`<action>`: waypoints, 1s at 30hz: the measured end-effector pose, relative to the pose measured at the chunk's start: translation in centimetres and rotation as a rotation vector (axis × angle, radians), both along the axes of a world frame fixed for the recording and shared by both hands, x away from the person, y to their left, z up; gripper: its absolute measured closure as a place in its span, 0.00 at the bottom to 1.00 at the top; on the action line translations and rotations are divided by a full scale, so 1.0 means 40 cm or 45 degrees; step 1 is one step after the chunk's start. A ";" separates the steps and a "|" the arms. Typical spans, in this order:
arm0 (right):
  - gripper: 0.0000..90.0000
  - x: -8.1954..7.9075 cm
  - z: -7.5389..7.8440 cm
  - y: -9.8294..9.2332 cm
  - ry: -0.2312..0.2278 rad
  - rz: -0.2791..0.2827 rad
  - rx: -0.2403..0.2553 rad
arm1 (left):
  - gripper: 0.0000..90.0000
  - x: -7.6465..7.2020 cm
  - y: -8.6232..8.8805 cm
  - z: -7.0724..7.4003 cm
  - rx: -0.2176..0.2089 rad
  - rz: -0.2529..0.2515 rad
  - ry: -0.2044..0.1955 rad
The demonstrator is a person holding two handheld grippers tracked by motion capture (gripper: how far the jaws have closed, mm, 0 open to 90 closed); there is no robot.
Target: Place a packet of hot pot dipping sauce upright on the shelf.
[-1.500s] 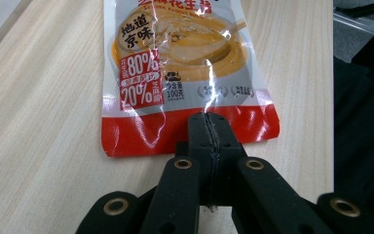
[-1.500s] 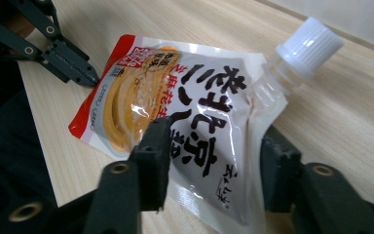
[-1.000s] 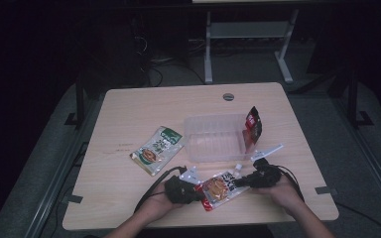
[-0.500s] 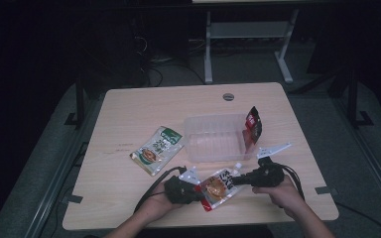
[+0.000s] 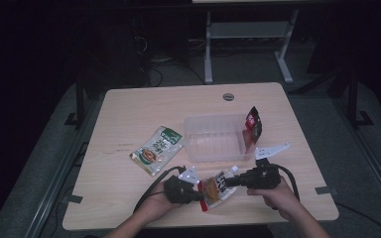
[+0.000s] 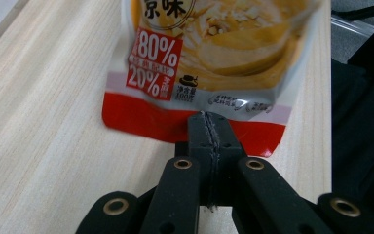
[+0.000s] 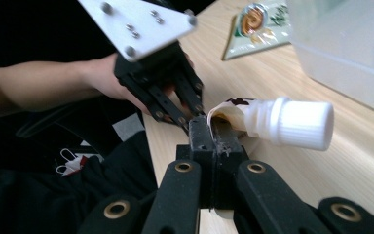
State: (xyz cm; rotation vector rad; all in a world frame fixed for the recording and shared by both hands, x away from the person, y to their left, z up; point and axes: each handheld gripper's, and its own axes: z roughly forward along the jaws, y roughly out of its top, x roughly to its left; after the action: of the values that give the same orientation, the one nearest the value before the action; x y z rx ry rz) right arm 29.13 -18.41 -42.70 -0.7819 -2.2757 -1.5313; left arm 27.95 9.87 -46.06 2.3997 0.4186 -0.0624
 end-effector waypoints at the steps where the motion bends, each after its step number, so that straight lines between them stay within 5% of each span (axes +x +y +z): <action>1: 1.00 -0.001 0.003 0.004 -0.006 0.002 0.014 | 0.99 0.000 0.000 0.000 0.000 0.003 -0.003; 7: 1.00 -0.007 0.020 0.031 -0.031 0.029 0.068 | 0.99 -0.003 -0.003 0.001 0.010 -0.001 -0.012; 20: 1.00 -0.016 0.049 0.029 -0.134 0.026 -0.032 | 0.95 0.005 0.031 0.026 -0.035 0.040 -0.015; 30: 1.00 -0.015 0.093 0.007 -0.189 -0.015 -0.007 | 0.83 0.014 0.072 0.034 -0.031 0.068 0.017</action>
State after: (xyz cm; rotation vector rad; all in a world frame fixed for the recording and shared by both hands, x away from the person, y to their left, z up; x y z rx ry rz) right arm 28.52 -18.13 -38.96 -0.7061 -2.3849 -1.6391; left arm 28.51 12.74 -44.69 2.3640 0.4855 -0.0593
